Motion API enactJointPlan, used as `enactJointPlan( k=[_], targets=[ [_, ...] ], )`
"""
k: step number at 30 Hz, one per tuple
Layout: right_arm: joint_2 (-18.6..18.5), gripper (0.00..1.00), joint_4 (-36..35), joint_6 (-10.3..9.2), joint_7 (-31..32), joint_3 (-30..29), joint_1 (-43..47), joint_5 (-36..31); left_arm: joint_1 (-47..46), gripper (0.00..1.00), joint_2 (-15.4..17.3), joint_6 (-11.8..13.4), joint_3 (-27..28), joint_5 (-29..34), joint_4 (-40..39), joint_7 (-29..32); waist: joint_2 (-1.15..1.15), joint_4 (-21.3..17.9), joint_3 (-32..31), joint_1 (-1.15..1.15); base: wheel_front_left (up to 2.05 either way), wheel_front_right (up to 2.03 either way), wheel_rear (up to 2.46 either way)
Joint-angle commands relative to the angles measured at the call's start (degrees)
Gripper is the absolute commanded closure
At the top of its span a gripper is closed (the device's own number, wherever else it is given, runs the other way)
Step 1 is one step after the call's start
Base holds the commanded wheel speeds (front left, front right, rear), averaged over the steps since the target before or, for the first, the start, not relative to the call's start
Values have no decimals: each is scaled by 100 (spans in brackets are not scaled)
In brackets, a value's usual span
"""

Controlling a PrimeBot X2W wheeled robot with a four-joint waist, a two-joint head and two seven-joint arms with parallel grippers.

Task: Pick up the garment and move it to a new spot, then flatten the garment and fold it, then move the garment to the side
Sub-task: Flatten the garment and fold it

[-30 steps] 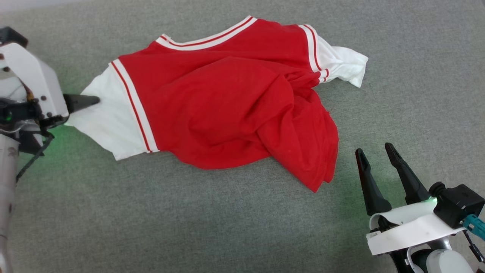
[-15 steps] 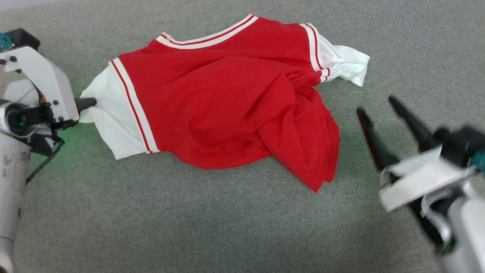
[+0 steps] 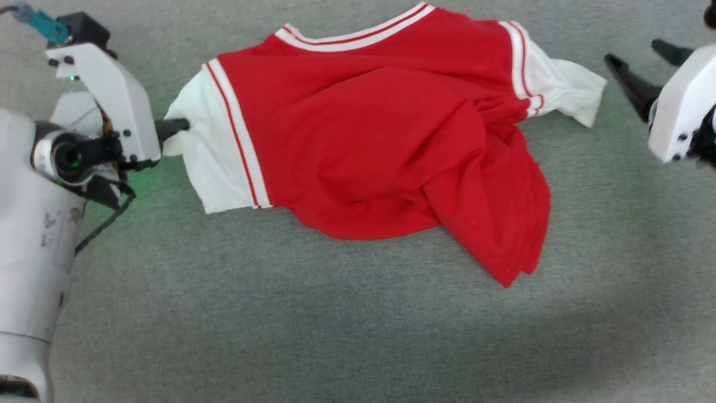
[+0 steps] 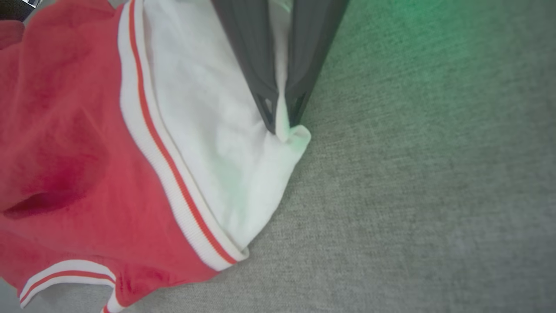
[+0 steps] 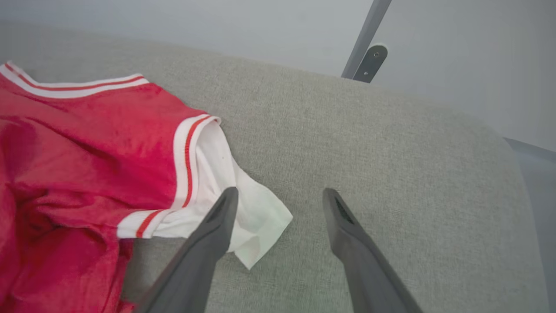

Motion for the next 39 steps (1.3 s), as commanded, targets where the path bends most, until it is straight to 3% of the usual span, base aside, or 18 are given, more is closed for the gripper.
enactJointPlan(
  k=[1, 10, 19, 20, 21, 22, 29, 39],
  targets=[
    [7, 0, 87, -6, -15, 9, -120, 51, 151, 100, -110, -13, -118, -23, 63, 41, 0, 135, 130, 0, 0, 0, 0],
    [126, 0, 1363, -6, -2, 474, -682, 105, 52, 100, -12, 6, -415, -252, -36, -122, 0, 303, 393, 0, 0, 0, 0],
    [167, 0, 1882, -1, 282, 1205, -745, 578, -31, 100, 57, 25, -729, -484, -5, -242, 0, 289, 456, 0, 0, 0, 0],
    [162, 30, 1888, 0, 319, 1265, -753, 638, -45, 100, 66, 25, -759, -521, -3, -262, 0, 286, 456, 0, 0, 0, 0],
    [146, 84, 1901, 0, 337, 1309, -777, 708, -63, 100, 71, 25, -787, -536, 1, -268, 0, 283, 457, 0, 0, 0, 0],
    [131, 100, 1906, 0, 332, 1356, -798, 775, -82, 100, 82, 25, -818, -557, 9, -279, 0, 278, 457, 0, 0, 0, 0],
    [15, 100, 1984, -7, -234, 1444, -1028, 933, -131, 100, 132, 20, -981, -749, -62, -627, 0, 272, 376, 0, 0, 0, 0],
    [38, 100, 2408, -6, -1856, 1005, -1592, 817, -490, 100, 246, -3, -979, -764, -283, -2355, 0, 362, 105, 0, 0, 0, 0]
  ],
)
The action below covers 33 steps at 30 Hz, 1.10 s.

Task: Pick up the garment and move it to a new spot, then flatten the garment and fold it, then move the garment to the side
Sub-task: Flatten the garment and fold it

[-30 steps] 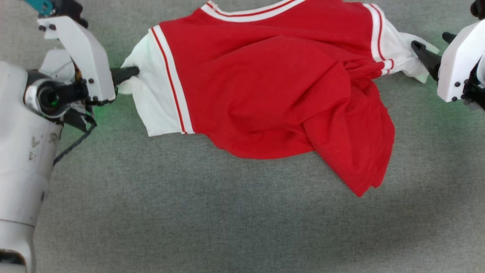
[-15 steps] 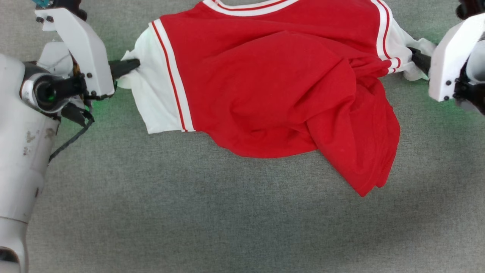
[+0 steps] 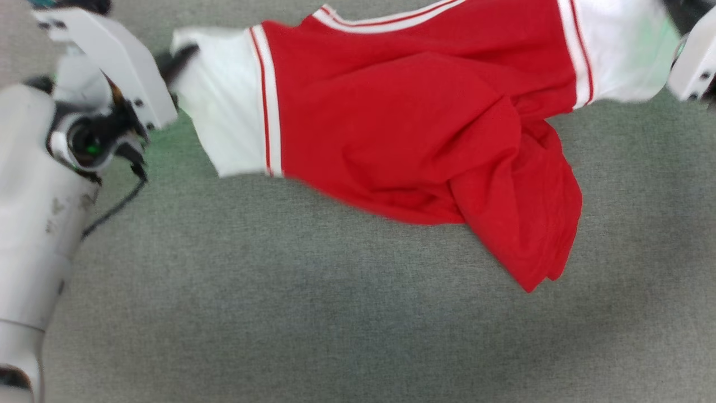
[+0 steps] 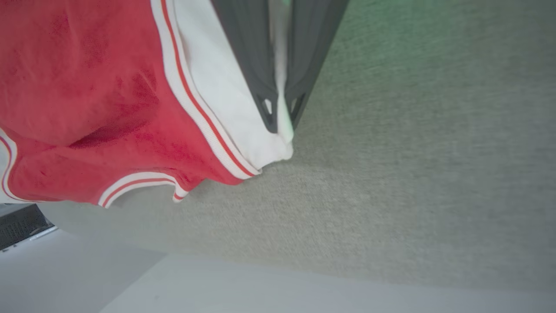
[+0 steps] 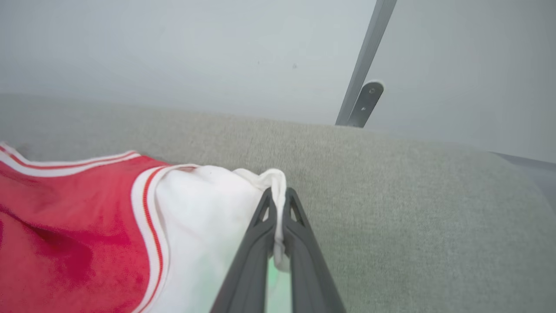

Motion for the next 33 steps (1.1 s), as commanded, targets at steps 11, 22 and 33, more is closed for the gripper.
enactJointPlan(
  k=[11, 22, 33],
  targets=[
    [300, 100, 940, -7, -1660, -975, -1664, -681, -1689, 100, -204, 384, 414, 817, 1006, -2811, 0, 245, 254, 0, 0, 0, 0],
    [592, 100, 1878, -8, -2566, -1740, -3501, -1210, -3724, 100, -418, 479, 837, 1195, 1818, -4189, 0, 342, 423, 0, 0, 0, 0],
    [678, 100, 1991, -8, -2842, -1625, -3231, -1143, -3300, 100, -605, 46, 1475, 1332, 1599, -4218, 0, 366, 206, 0, 0, 0, 0]
  ],
)
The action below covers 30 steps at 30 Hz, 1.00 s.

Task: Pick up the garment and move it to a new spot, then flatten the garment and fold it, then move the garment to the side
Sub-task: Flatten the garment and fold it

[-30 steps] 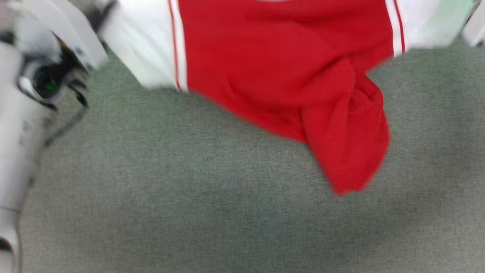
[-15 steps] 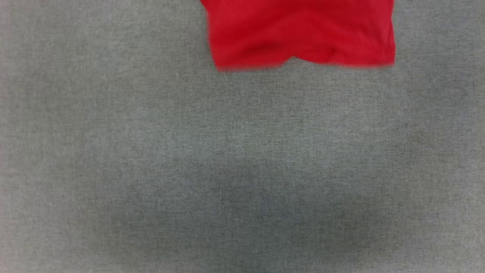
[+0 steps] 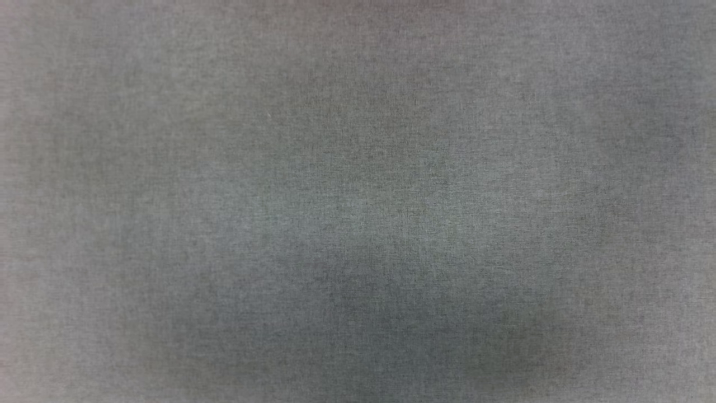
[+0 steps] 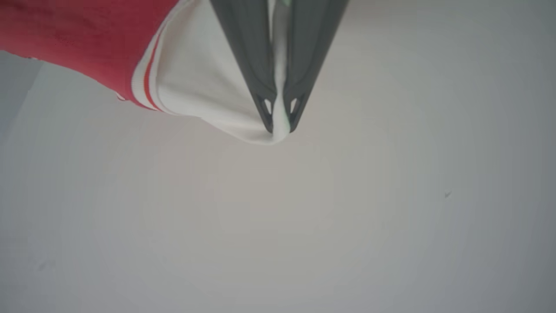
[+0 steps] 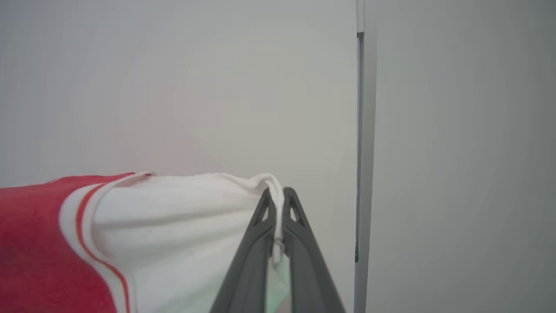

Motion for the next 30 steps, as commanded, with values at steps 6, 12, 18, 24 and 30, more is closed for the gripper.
enactJointPlan(
  k=[6, 12, 18, 24, 30],
  targets=[
    [-284, 100, -713, -9, 60, 622, 1260, 582, 1483, 100, 93, -51, -478, -719, -777, 95, 0, -17, -306, 0, 0, 0, 0],
    [-814, 100, -1850, -9, 246, 1083, 2643, 1376, 3139, 100, 535, -53, -835, -1609, -2041, 99, 0, -33, -600, 0, 0, 0, 0],
    [-1350, 100, -3046, -9, 349, 1131, 4272, 2017, 4822, 100, 978, -53, -856, -2150, -3272, 37, 0, -79, -870, 0, 0, 0, 0],
    [-1587, 100, -4145, -8, 461, 878, 5866, 2255, 6401, 100, 1304, -35, -618, -2380, -4359, 0, 0, -171, -1045, 0, 0, 0, 0],
    [-1526, 100, -5013, -8, 716, 372, 7178, 1951, 7762, 100, 1448, 144, -301, -2701, -5302, -11, 0, -297, -1126, 0, 0, 0, 0]
  ],
)
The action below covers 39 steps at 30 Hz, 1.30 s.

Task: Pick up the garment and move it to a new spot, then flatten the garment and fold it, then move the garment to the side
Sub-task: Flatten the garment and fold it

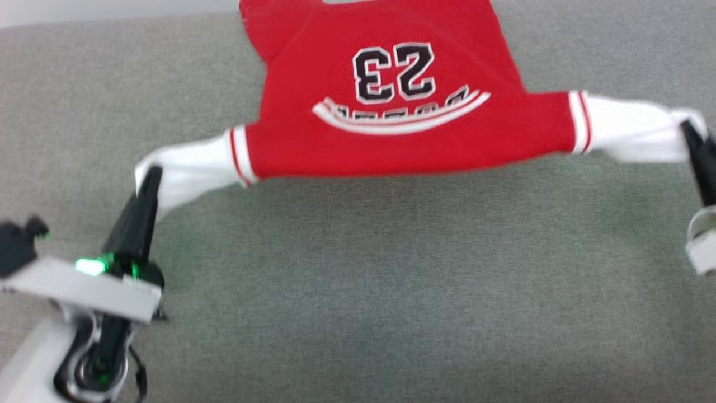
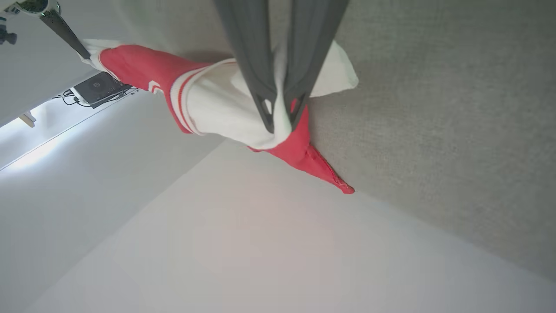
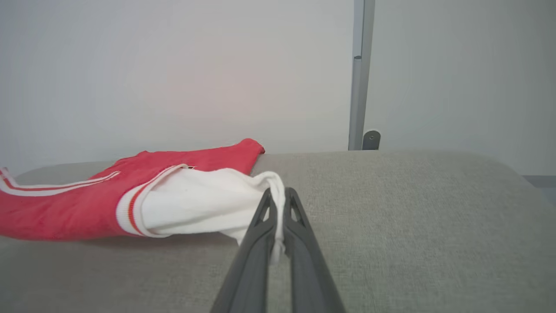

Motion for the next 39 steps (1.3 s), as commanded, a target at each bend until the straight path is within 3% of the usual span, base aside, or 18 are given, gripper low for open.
enactJointPlan(
  k=[1, 15, 20, 27, 39],
  targets=[
    [75, 100, -258, -6, 129, -188, 349, -157, 384, 100, 70, 83, 85, -63, -246, -23, 0, -76, -43, 0, 0, 0, 0],
    [832, 100, -2426, -6, 1446, -1671, 2596, -1074, 2648, 100, 125, 634, 798, 34, -1982, -20, 0, -147, -54, 0, 0, 0, 0],
    [1054, 100, -2864, -6, 1863, -1902, 2976, -1190, 2975, 100, 113, 723, 893, 92, -2220, -20, 0, -141, 9, 0, 0, 0, 0],
    [1000, 100, -2457, -6, 2264, -1440, 2940, -1244, 2772, 100, 16, 742, 502, 302, -1604, 158, 0, -133, 16, 0, 0, 0, 0],
    [851, 100, -1310, -6, 2074, -785, 2550, -1315, 2232, 100, -172, 650, -190, 858, -176, 458, 0, -55, 134, 0, 0, 0, 0]
  ],
)
